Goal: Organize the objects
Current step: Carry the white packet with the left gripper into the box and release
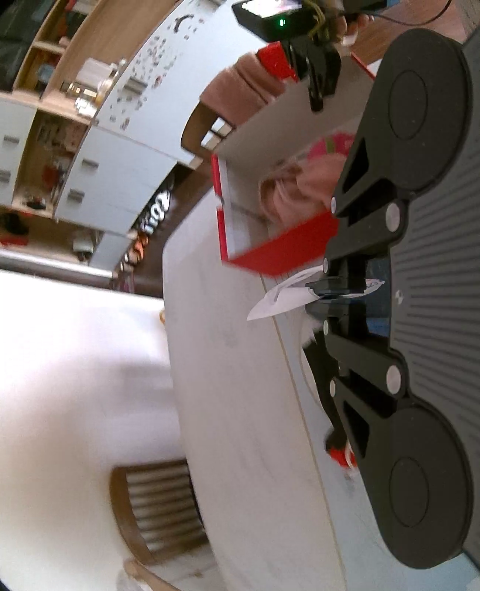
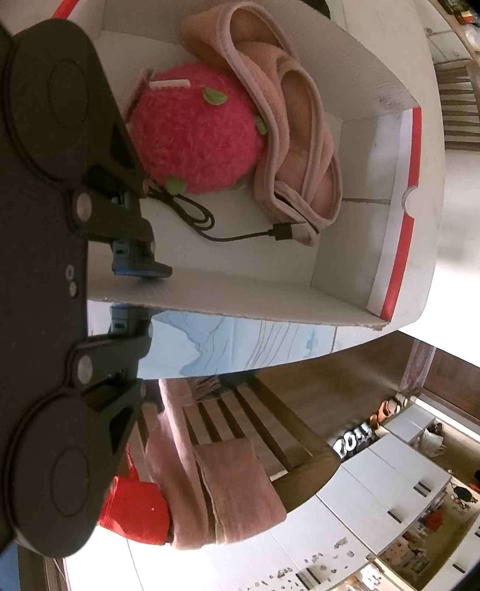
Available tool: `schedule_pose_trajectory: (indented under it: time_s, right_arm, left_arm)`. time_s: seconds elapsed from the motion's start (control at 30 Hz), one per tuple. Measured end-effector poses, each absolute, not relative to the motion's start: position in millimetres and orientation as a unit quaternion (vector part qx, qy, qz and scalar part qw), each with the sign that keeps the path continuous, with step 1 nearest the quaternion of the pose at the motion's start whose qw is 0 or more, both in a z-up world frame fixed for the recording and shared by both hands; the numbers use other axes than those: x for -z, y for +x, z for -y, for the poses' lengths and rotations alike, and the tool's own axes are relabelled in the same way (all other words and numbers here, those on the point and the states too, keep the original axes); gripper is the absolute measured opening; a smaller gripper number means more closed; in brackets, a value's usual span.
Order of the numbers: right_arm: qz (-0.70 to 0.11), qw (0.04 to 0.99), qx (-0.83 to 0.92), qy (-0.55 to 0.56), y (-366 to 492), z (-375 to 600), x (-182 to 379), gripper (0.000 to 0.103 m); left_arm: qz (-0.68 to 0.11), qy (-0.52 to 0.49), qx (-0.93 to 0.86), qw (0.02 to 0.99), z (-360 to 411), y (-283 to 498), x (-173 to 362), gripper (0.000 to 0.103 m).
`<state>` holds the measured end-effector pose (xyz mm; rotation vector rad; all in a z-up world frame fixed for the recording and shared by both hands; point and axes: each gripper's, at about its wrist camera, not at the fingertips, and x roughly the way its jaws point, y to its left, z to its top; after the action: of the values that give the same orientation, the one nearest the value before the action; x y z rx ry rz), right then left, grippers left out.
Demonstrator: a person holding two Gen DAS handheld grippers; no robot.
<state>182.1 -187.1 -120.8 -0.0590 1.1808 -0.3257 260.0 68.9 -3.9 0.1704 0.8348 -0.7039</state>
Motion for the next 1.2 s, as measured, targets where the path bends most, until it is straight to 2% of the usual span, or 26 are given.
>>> schedule_pose_trajectory:
  time_s: [0.27, 0.6, 1.03, 1.2]
  right_arm:
    - [-0.548, 0.829, 0.115, -0.007, 177, 193, 116, 0.005]
    - [-0.545, 0.833, 0.094, -0.001, 173, 198, 121, 0.004]
    - [-0.544, 0.836, 0.076, 0.004, 171, 202, 123, 0.005]
    - [-0.544, 0.836, 0.074, 0.001, 170, 202, 123, 0.005]
  left_arm:
    - [-0.388, 0.099, 0.389, 0.830, 12, 235, 0, 0.001]
    - [-0.397, 0.122, 0.451, 0.790, 95, 202, 21, 0.001]
    - [-0.461, 0.157, 0.457, 0.744, 139, 194, 92, 0.001]
    - [-0.481, 0.148, 0.452, 0.736, 141, 197, 105, 0.001]
